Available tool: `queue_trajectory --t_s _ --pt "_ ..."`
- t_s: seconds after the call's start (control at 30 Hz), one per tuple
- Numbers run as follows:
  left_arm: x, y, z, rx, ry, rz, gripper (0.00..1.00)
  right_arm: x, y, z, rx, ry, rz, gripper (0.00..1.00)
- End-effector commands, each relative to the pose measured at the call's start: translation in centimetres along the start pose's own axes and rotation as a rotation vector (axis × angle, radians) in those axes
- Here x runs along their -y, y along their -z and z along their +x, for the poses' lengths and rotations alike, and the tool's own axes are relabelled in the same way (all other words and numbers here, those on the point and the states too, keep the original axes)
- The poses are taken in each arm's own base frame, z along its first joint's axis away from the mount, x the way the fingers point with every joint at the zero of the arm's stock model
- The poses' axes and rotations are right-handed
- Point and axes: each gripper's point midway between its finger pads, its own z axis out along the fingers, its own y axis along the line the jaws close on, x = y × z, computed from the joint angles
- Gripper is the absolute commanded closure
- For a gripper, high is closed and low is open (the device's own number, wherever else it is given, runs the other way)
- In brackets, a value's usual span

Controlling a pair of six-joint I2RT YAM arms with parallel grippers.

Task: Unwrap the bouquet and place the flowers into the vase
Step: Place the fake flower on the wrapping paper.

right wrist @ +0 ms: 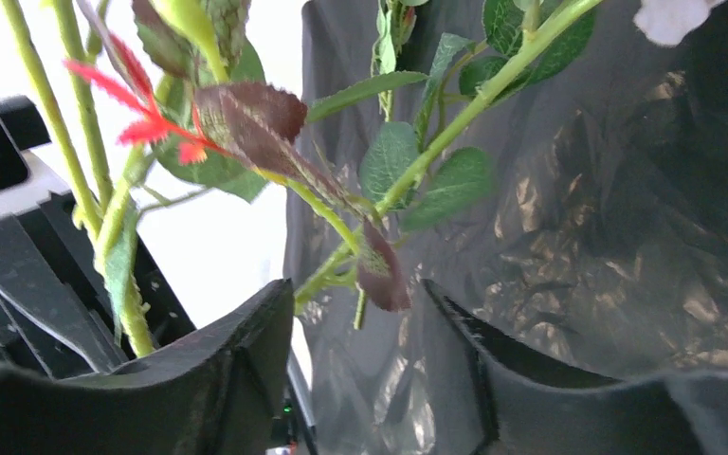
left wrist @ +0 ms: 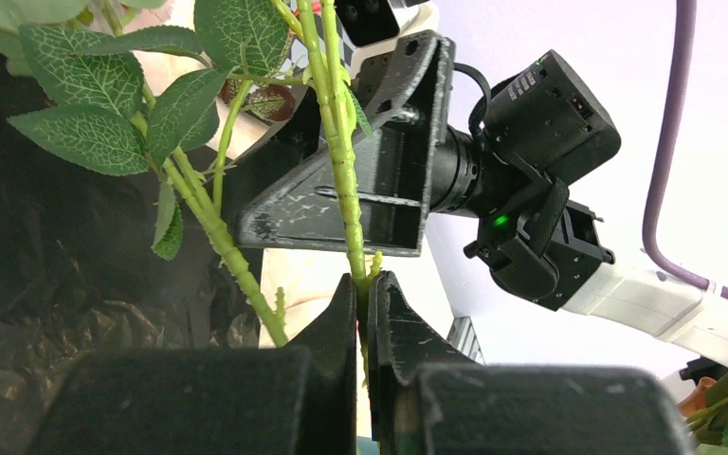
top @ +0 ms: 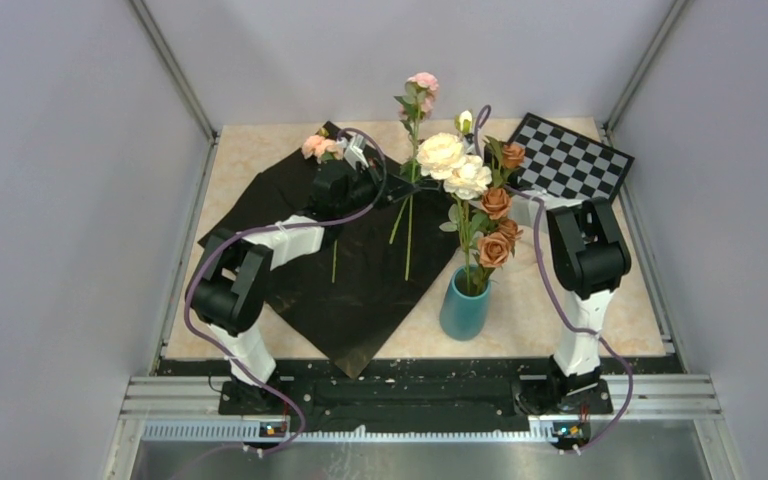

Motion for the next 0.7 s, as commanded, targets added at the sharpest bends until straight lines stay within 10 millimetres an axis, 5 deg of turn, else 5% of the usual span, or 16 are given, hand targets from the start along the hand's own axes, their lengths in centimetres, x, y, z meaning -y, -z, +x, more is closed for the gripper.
queue_trajectory --t_s 0.0,0.33,0.67 --pt "3.2 -0.3 -1.9 0.054 -0.081 0.098 1.00 -2.4 -0.9 -1.8 0.028 0.060 -0.068 0.56" --pt "3.8 1.9 -2.0 0.064 -0.134 0.062 1.00 -2.2 -1.6 -2.4 0.036 0.059 -0.085 0.99" --pt "4.0 4.0 -2.7 0.089 -0.130 0.050 1.00 -1.3 -2.3 -1.8 0.011 0.075 -0.076 1.00"
